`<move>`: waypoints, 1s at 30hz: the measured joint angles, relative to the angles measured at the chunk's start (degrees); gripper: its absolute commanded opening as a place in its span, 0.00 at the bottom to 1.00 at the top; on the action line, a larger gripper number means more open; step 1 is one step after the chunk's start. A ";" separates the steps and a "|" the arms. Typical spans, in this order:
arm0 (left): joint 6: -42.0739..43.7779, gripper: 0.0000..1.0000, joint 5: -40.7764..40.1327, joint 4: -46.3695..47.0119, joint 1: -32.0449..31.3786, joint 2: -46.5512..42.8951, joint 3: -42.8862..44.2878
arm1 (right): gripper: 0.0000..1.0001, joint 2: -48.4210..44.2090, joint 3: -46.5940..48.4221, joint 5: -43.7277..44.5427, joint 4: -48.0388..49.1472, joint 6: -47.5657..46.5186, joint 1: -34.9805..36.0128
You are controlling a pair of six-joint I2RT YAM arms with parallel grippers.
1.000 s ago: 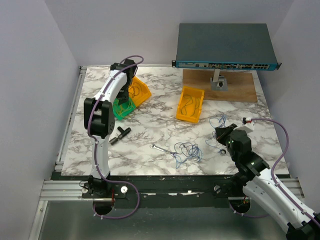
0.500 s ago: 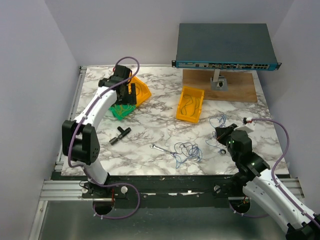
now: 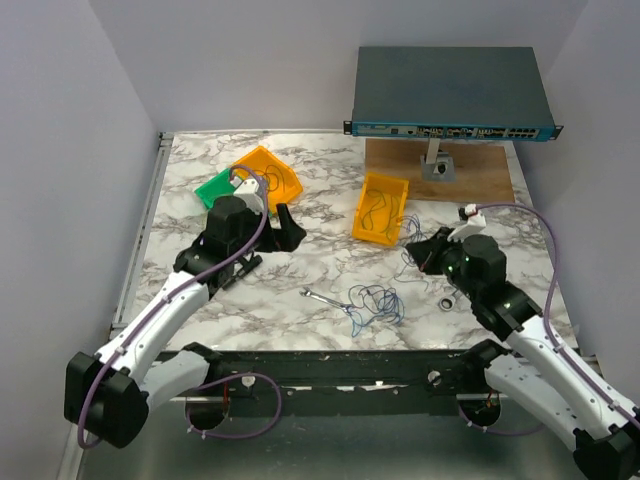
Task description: Untangle the cables
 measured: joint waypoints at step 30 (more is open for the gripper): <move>-5.01 0.61 20.85 49.55 -12.28 -3.28 -13.73 | 0.01 13.94 12.68 -41.11 14.19 1.49 0.00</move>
